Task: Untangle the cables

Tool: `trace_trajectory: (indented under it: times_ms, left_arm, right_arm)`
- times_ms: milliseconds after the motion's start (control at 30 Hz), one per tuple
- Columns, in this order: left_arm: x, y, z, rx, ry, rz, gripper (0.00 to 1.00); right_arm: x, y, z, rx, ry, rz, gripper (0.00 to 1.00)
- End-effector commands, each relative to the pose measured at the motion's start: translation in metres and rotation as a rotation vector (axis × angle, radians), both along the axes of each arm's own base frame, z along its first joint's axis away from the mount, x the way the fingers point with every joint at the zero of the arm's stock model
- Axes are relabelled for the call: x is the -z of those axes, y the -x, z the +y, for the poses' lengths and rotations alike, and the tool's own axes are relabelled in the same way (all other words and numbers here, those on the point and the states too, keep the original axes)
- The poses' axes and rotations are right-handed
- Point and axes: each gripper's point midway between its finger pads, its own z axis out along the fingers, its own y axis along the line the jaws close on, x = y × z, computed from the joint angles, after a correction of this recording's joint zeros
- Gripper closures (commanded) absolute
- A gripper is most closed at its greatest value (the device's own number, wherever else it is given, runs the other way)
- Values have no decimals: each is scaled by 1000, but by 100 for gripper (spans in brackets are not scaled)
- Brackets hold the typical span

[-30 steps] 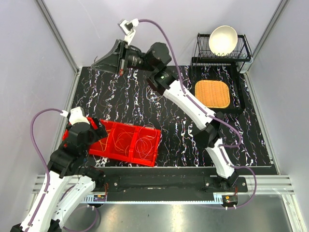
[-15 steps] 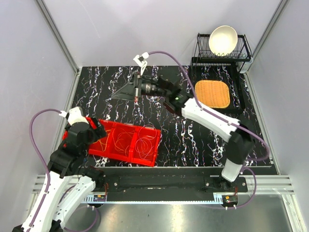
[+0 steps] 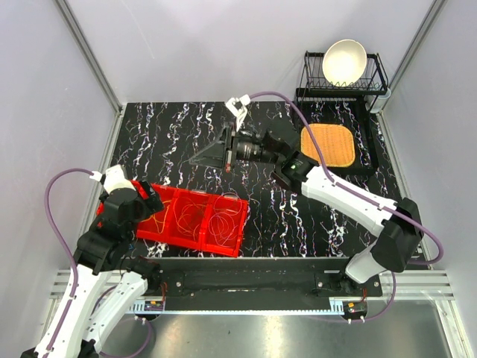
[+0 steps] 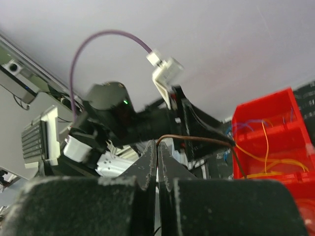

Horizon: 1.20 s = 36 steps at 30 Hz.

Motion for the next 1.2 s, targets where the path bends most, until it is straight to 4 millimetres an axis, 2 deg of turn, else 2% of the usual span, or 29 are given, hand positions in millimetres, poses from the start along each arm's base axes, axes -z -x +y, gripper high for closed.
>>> trace_trajectory:
  times_ms: [0,167,400,467,700,800,833,900,933,1000,1033,1167]
  left_arm:
    - [-16,-3,3,-22,16,-65,16]
    - [-16,-3,3,-20,15,-62,17]
    - [-17,-2,4,-25,17,-69,17]
    - [-16,-3,4,-24,14,-64,17]
    - [-15,-3,3,-24,15,-60,17]
    - [-15,-3,3,-25,13,-58,17]
    - [-15,-3,3,-25,15,-60,17]
    - [-15,-4,3,-25,13,-57,17]
    - [-14,-4,3,-24,11,-56,17]
    - [-15,-4,3,-24,11,-57,17]
    - [-15,-4,4,-26,11,-57,17]
    - [-14,-4,3,-24,10,-54,17]
  right_arm:
    - [-10,8,-11,27,-35,-50,100]
    - [-5,9,-2,-24,-48,10,100]
    - [8,4,19,-118,-80,84,100]
    - [6,9,25,-148,-89,98,100]
    - [32,12,49,-208,-66,144,100]
    - [31,17,57,-232,-58,154,100]
    - [22,20,58,-241,-73,132,100]
    - [18,27,64,-260,-55,124,100]
    - [6,31,65,-263,-69,80,100]
    - [5,37,71,-269,-47,74,100]
    - [-6,38,71,-270,-60,44,100]
    - [-6,36,77,-271,-50,54,100]
